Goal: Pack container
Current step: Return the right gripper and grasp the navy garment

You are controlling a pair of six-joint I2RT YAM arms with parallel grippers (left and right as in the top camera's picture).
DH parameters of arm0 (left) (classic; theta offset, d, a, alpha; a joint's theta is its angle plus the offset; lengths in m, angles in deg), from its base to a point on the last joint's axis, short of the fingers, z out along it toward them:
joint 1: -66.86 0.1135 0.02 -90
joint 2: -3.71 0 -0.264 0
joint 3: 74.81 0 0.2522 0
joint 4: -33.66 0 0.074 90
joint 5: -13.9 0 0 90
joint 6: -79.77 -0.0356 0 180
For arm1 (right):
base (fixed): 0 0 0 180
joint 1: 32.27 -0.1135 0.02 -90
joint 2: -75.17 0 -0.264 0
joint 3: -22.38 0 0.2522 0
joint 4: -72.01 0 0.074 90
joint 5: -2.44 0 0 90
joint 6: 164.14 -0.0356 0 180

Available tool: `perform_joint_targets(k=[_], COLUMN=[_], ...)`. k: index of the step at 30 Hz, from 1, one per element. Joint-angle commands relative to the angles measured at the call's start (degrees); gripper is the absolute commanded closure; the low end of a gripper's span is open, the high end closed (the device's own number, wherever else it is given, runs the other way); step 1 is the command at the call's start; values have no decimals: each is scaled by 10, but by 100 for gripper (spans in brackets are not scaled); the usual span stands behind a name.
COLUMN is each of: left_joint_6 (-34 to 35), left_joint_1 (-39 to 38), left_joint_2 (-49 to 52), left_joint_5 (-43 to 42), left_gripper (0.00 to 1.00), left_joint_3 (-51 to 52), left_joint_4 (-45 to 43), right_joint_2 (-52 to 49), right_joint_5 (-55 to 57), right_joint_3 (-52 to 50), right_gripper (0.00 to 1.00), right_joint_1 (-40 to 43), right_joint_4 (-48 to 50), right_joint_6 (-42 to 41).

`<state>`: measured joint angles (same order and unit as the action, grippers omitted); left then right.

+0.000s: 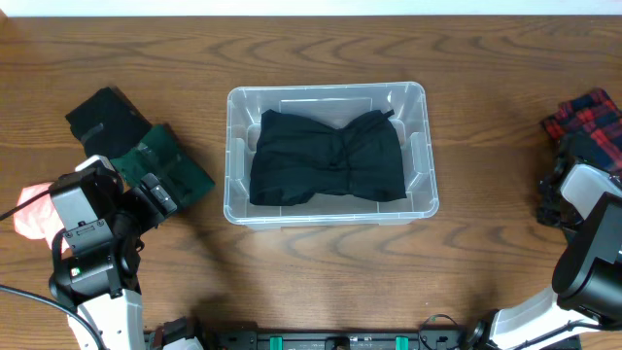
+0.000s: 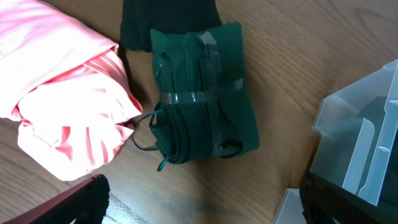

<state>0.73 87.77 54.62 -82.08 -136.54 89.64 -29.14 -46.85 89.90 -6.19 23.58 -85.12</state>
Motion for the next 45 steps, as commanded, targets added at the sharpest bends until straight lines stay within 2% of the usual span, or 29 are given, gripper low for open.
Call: perform_joint_targets(k=[1,3,6,8,10,12,16,17,28,30,35,41,45], left_joint_6=[7,7,7,7,7,7,7,7,7,7,7,7,7], left_joint_1=[3,3,3,3,3,3,3,3,3,3,3,3,3], left_joint_2=[0,0,0,0,0,0,0,0,0,0,0,0,0], left_joint_5=[7,7,7,7,7,7,7,7,6,7,6,7,7], left_gripper=[2,2,2,2,2,2,2,2,2,2,2,2,2], left_joint_3=[-14,-14,-14,-14,-14,-14,-14,-14,-14,-14,-14,-14,-14], left_joint_4=[2,2,2,2,2,2,2,2,2,2,3,2,2], right_joint_2=[-25,-25,-25,-24,-25,-25,-24,-24,-24,-24,-24,-24,-22], right_joint_5=[-43,-45,-49,-49,-49,-49,-49,-49,-62,-81,-94,-94,-92], right_joint_3=[-23,-22,-22,-22,-22,-22,-21,-21,-21,-21,-21,-21,-21], right_gripper=[42,58,73,81,84,76,49,47,45,51,77,98,99], right_joint_1=[7,7,5,5,5,5,5,5,5,5,6,9,7], right_joint_4=[-2,-2,2,2,4,6,21,26,145,157,160,160,151], right_joint_6=[-14,-15,-14,-14,-14,-14,-14,-12,72,77,76,76,77])
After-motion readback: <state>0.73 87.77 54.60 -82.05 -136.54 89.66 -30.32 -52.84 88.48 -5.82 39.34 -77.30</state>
